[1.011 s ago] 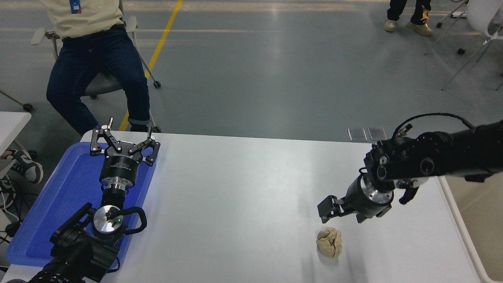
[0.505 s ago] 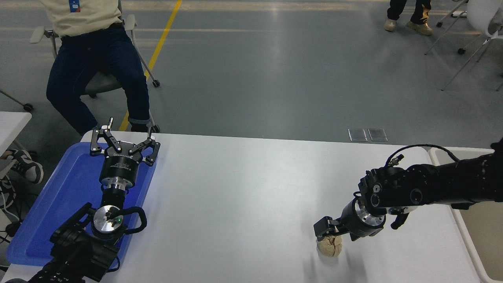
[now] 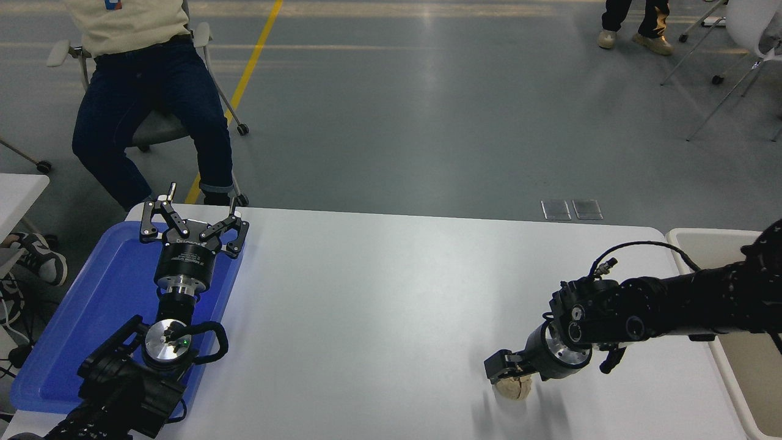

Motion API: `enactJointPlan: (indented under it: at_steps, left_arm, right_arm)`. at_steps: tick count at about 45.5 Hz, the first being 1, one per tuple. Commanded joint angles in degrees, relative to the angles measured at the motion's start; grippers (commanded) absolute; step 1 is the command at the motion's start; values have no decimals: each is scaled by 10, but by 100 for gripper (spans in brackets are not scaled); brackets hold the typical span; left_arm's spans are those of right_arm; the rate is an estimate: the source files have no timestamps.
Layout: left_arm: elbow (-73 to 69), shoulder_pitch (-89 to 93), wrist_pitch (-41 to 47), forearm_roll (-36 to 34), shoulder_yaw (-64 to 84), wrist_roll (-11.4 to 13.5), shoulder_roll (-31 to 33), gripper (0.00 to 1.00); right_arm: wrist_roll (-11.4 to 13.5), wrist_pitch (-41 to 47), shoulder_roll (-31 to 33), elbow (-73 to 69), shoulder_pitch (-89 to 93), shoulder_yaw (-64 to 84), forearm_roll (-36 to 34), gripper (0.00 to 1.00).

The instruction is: Pick up paper ball place in dustbin

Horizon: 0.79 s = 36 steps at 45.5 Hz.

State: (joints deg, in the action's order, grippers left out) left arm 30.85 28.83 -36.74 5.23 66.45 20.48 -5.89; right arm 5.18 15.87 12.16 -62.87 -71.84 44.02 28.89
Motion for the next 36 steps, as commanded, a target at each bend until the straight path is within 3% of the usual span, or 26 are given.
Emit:
enactJointPlan:
  at_steps: [1,6,11,13,25,36]
  left_arm:
    - [0,0,0,0,0,0,0,100]
    - [0,0,0,0,0,0,0,100]
    - [0,0,0,0,0,0,0,100]
    - [0,0,0,0,0,0,0,100]
    - [0,0,0,0,0,0,0,100]
    - [0,0,0,0,0,0,0,100]
  right_arm:
    - [0,-9,-5,6,7,0,5,79]
    - [0,-13,-6,11,8,2,9,43]
    - [0,-20,-12,12,8,6,19,21]
    - [-1,-21,-11,12,8,6,19,0]
    - [-1,-15,-3,6,-3,10,20,0]
    - [-1,6,51,-42,-78,40,14,0]
